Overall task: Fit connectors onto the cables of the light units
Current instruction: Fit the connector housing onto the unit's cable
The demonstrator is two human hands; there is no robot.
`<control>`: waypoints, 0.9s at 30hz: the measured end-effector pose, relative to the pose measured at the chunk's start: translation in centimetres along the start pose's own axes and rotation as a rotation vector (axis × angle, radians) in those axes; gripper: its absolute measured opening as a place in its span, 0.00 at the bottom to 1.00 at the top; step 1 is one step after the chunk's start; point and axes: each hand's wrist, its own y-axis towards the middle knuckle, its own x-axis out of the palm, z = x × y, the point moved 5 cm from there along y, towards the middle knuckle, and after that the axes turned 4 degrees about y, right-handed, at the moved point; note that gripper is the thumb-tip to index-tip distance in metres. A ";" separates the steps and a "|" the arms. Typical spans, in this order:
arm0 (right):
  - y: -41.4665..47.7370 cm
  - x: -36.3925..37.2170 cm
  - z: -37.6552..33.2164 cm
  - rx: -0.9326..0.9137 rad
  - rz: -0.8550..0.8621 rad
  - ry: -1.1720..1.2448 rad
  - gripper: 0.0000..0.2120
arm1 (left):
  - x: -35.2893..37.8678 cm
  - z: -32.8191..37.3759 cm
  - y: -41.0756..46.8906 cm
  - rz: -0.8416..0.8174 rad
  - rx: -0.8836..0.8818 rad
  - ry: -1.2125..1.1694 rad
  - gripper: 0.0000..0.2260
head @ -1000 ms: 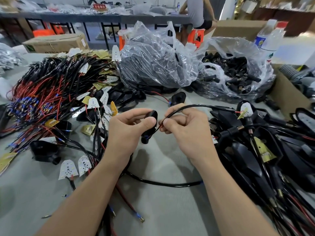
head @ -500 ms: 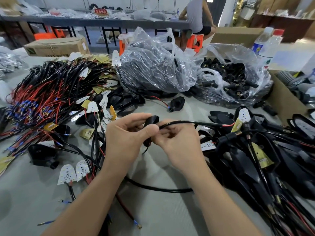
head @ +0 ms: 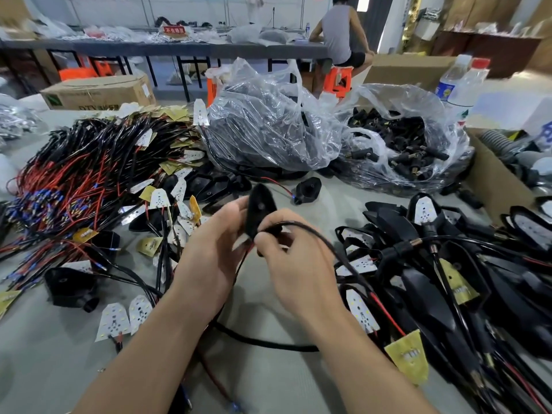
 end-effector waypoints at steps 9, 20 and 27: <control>1.0 -1.3 2.1 0.065 0.092 -0.018 0.06 | 0.0 -2.0 0.0 0.038 -0.108 0.434 0.13; 0.5 -0.4 2.6 0.157 -0.089 -0.029 0.12 | -0.7 0.2 -0.8 0.321 0.184 1.050 0.13; 0.1 1.2 2.8 0.288 -0.363 0.193 0.12 | 0.4 0.4 -1.3 0.283 0.157 1.348 0.20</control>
